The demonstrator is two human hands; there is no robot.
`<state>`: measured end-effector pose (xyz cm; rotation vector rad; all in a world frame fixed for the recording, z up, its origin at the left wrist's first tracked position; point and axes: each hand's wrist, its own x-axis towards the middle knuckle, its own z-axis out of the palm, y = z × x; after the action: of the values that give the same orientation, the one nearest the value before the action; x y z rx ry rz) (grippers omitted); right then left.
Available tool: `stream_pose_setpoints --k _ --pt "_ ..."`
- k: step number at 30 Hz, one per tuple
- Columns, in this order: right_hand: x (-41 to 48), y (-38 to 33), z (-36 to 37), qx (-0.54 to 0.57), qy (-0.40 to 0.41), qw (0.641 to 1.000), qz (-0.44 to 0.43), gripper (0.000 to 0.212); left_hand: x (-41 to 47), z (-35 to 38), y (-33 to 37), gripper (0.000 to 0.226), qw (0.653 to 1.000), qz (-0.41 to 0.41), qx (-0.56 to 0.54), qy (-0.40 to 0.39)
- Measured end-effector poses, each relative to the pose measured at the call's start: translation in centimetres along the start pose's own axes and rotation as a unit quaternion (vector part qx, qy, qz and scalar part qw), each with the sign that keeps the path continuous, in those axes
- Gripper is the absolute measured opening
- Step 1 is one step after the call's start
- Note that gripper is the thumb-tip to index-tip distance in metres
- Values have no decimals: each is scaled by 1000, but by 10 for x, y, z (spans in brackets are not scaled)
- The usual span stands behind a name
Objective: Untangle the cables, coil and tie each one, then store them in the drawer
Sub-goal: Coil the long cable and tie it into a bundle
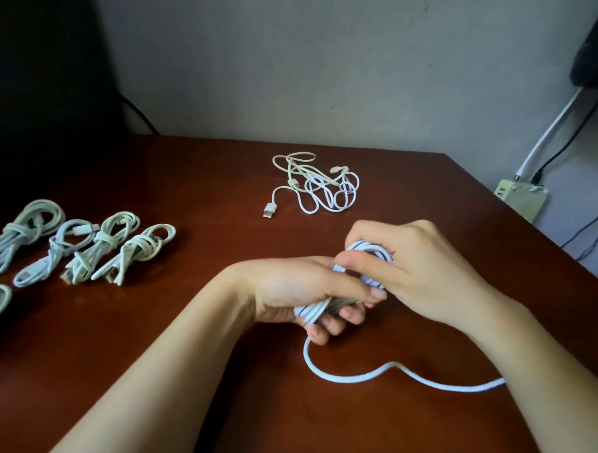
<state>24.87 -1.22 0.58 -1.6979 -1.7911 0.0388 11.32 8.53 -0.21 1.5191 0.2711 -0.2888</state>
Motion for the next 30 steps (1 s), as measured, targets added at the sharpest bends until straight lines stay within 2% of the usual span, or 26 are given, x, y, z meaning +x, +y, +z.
stream_pose_setpoints --k 4,8,10,17,20,22,24,27,30 --pt "2 2 0 -5 29 999 -17 39 1 0 0 20 1000 19 2 2" --pt "2 3 0 -12 56 998 -33 39 0 -1 1 9 998 47 21 18" --pt "2 3 1 -10 68 997 -34 37 0 -2 0 16 998 57 17 30" --pt "4 5 4 79 56 995 38 35 5 -2 -1 23 996 62 -35 49" --pt "5 10 3 72 74 993 59 44 6 -6 0 25 986 80 -89 114" --pt "6 14 3 83 94 989 77 46 6 -13 2 23 966 101 -150 186" --pt "7 17 4 98 123 983 92 46 5 -24 0 24 929 126 -229 262" --pt "10 17 3 137 204 964 104 48 1 -38 -3 28 855 172 -338 354" --pt "12 17 -2 186 287 933 110 50 -3 -48 -4 30 779 230 -421 404"
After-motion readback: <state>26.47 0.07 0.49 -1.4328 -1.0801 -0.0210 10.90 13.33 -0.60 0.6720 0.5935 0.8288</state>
